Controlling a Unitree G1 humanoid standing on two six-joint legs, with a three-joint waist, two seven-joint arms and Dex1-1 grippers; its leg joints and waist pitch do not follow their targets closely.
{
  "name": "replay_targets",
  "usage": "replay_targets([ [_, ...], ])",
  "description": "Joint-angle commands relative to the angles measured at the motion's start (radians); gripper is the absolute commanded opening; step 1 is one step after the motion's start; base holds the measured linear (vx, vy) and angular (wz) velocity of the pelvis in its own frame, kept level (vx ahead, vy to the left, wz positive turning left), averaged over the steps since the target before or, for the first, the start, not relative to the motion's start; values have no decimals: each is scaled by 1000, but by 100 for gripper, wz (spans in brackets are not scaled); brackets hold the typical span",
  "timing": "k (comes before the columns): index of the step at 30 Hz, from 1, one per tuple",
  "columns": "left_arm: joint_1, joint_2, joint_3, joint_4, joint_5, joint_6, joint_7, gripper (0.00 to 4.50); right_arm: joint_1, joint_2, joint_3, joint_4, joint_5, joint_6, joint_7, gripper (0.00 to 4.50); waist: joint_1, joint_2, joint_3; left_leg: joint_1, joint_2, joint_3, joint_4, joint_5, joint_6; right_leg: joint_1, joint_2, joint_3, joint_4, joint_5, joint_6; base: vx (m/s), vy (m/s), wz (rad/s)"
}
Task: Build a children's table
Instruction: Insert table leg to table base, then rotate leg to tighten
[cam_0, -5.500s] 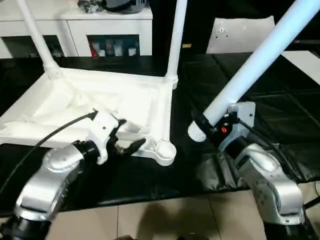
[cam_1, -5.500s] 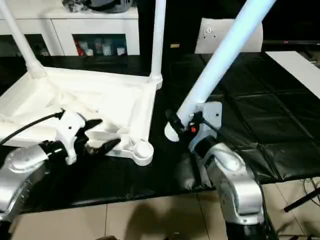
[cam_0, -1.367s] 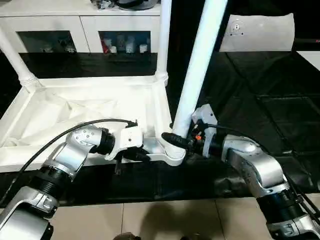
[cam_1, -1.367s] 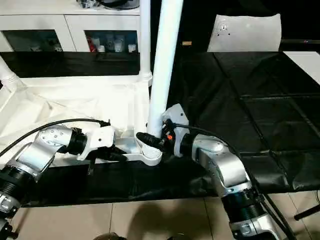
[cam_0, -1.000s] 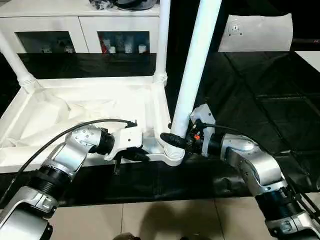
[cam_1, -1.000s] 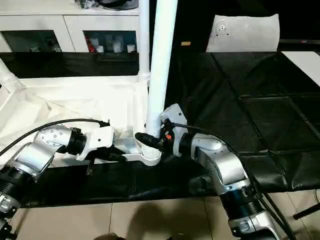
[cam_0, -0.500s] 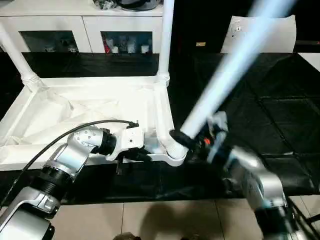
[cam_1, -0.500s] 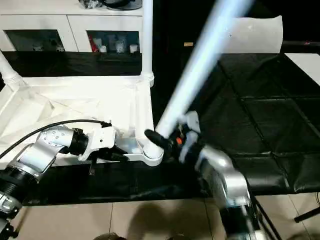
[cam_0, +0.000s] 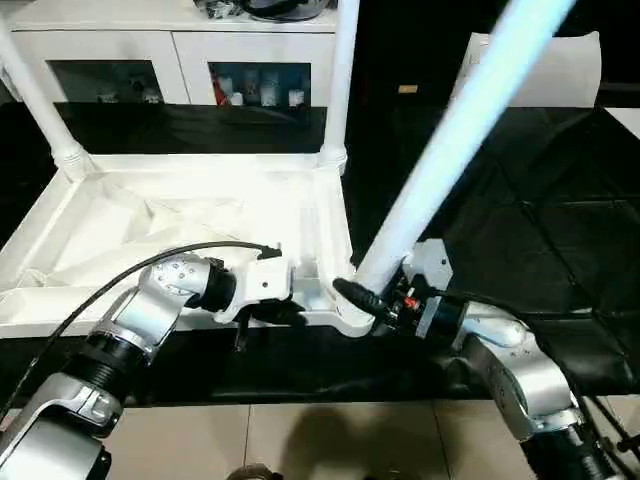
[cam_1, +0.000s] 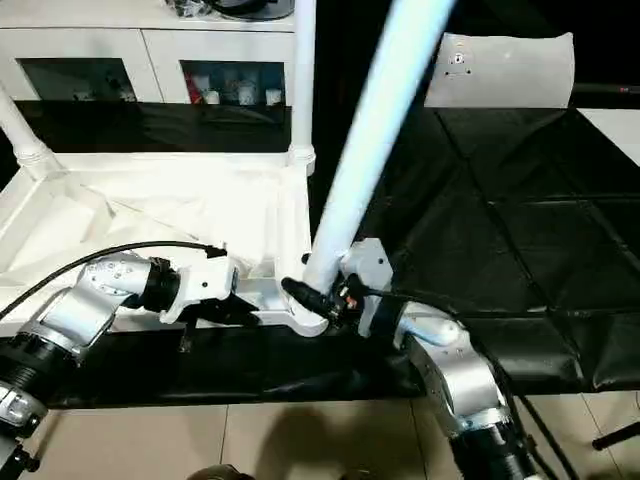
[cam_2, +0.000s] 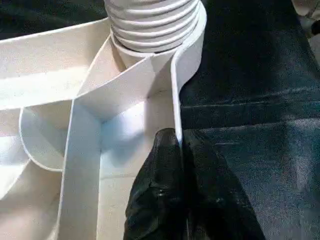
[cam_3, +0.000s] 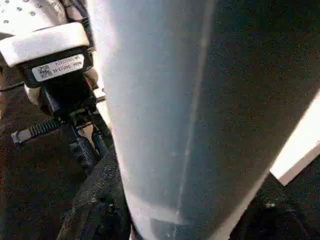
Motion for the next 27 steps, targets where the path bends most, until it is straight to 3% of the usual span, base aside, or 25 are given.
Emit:
replay_targets([
  [1, -22, 22, -23, 9, 35, -32, -27, 0, 21, -24, 59, 82, -42, 43, 50, 189, -3, 7, -56, 9, 135, -58, -106, -201, -1, 43, -135, 78, -66, -155, -266, 0, 0, 0],
  [6, -43, 21, -49, 14, 49, -61, -60, 0, 1, -31, 96, 98, -25, 68, 134, 189, -1, 6, -57, 13, 138, -57, -106, -192, 1, 41, -133, 78, -65, -139, -268, 0, 0, 0],
  [7, -58, 17, -59, 28, 57, -75, -69, 0, 2, -37, 113, 97, -21, 73, 163, 189, 3, 13, -58, 15, 137, -57, -105, -191, 1, 41, -134, 77, -64, -137, -270, 0, 0, 0],
  [9, -80, 11, -68, 53, 68, -97, -73, 0, 7, -42, 133, 90, -19, 77, 193, 189, 4, 9, -55, 15, 138, -57, -107, -205, -1, 41, -135, 78, -68, -155, -268, 0, 0, 0],
  [14, -123, 0, -85, 105, 93, -132, -75, 0, 24, -51, 165, 72, -24, 81, 233, 189, 12, 9, -46, 31, 140, -60, -115, -316, -37, 35, -138, 83, -86, -330, -231, 0, 0, 0],
  [15, -136, -3, -87, 120, 100, -137, -72, 0, 30, -54, 175, 62, -26, 84, 242, 189, 14, 15, -47, 30, 140, -62, -116, -319, -42, 37, -141, 85, -86, -336, -229, 0, 0, 0],
  [20, -166, -9, -91, 161, 117, -147, -58, 0, 43, -60, 195, 43, -29, 97, 264, 189, 21, 10, -54, 25, 142, -59, -117, -247, -30, 43, -139, 83, -75, -216, -246, 0, 0, 0],
  [22, -166, -9, -91, 161, 117, -147, -58, 0, 43, -60, 195, 43, -29, 97, 264, 189, 26, 9, -54, 25, 141, -58, -115, -236, -25, 44, -141, 82, -76, -217, -247, 0, 0, 0],
  [23, -168, -7, -90, 167, 120, -150, -55, 0, 42, -58, 196, 44, -29, 100, 263, 189, 29, 15, -54, 25, 141, -58, -116, -237, -25, 43, -140, 82, -78, -216, -246, 0, 0, 0],
  [27, -165, -1, -80, 189, 119, -154, -40, 0, 25, -29, 175, 70, -36, 94, 224, 189, 28, 11, -53, 22, 141, -59, -118, -250, -22, 44, -141, 81, -80, -259, -239, 0, 0, 0],
])
